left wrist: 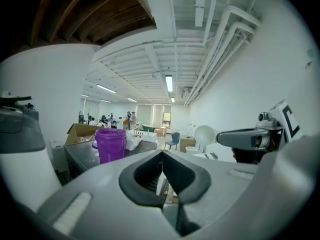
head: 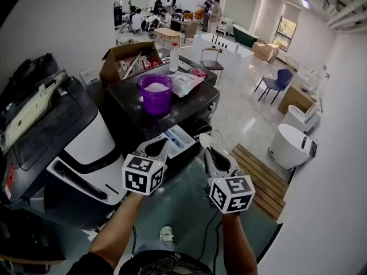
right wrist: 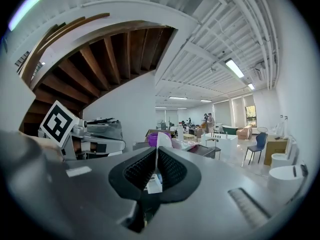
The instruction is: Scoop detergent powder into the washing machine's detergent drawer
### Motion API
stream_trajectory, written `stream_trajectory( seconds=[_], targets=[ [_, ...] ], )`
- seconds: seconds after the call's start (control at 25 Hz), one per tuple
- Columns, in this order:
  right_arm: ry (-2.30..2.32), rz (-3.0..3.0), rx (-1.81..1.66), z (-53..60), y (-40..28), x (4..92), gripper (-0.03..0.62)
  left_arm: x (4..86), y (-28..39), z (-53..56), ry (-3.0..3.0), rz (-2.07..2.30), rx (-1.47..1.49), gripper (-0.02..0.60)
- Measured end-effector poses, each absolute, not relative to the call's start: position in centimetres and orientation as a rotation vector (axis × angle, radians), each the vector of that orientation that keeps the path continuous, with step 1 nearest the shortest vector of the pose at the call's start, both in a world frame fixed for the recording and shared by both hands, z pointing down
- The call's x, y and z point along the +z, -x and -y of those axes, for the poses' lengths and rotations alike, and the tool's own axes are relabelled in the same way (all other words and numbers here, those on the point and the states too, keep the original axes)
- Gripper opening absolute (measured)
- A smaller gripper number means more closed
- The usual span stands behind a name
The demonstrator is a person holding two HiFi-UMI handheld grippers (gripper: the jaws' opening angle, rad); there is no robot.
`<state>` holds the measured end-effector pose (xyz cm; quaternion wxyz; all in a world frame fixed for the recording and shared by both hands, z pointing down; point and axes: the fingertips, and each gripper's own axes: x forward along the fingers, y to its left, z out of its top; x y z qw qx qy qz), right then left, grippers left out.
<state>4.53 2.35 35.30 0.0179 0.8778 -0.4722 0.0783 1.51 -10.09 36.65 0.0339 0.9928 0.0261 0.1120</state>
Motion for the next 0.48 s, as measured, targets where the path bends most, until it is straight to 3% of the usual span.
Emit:
stream_trajectory(
  seconds=[0.48],
  targets=[
    [-2.692, 1.466, 0.271, 4.3, -10.5, 35.7, 0.037, 37.2, -7.7, 16.6, -3.026, -0.078, 0.348, 0.000]
  ],
)
